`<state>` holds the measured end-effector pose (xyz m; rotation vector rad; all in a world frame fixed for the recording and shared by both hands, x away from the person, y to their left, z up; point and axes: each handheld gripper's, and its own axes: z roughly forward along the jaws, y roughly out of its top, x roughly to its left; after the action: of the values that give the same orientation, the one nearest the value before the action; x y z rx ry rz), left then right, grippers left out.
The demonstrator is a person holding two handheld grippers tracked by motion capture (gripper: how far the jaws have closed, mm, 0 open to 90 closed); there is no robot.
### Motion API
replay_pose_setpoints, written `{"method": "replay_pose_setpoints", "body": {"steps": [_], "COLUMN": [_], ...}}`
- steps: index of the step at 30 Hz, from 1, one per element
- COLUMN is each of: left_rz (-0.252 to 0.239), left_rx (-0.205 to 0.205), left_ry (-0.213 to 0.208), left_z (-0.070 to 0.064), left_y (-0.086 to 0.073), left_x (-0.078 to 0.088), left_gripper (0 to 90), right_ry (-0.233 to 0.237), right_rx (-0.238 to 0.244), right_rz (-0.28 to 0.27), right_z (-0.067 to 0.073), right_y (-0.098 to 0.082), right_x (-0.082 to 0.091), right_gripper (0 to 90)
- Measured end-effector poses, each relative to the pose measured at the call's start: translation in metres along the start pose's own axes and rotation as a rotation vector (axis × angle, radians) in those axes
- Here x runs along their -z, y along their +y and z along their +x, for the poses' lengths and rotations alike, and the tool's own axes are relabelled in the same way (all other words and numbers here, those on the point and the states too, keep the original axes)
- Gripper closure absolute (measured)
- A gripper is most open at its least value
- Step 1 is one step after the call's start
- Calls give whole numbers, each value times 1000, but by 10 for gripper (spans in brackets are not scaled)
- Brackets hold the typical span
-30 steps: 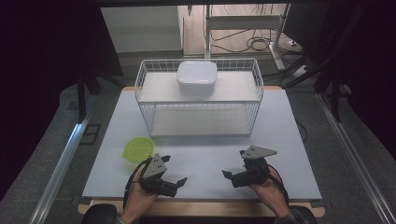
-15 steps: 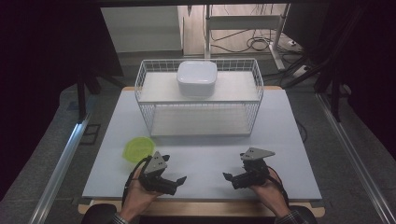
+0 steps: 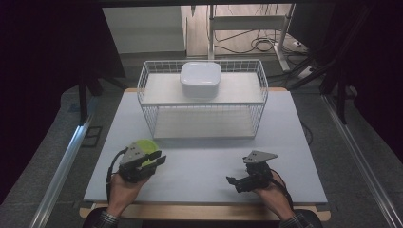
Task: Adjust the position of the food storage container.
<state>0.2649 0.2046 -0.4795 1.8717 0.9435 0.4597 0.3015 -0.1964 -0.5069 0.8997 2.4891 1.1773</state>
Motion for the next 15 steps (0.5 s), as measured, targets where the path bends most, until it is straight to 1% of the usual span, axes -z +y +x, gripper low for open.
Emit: {"method": "replay_pose_setpoints", "body": {"steps": [1, 3, 4, 6, 7, 8, 9, 14, 15], "left_rz": [-4, -14, -17, -27, -31, -31, -34, 1, 21], "left_rx": [13, 38, 48, 76, 93, 93, 108, 155, 167], "left_ry": [17, 66, 80, 113, 144, 144, 168, 277, 306], "left_z": [5, 15, 19, 31, 41, 41, 48, 76, 84], "left_y": [0, -1, -2, -4, -6, -6, -8, -20, -25], "left_x": [3, 10, 12, 19, 24, 24, 28, 33, 34], "left_gripper": [771, 851, 889, 896, 897, 897, 897, 897, 897], "right_ry": [1, 5, 5, 7, 10, 10, 11, 11, 12], "right_rx": [1, 3, 6, 9, 10, 10, 10, 8, 9], "right_rz": [1, 2, 6, 13, 20, 20, 21, 21, 23], "right_z": [0, 0, 0, 0, 0, 0, 0, 0, 0], "right_y": [0, 0, -1, -1, -1, -1, -1, -1, -1], "right_x": [0, -1, -1, -2, -3, -3, -3, -3, -3], "right_gripper": [21, 24, 27, 29, 29, 29, 30, 31, 32]}}
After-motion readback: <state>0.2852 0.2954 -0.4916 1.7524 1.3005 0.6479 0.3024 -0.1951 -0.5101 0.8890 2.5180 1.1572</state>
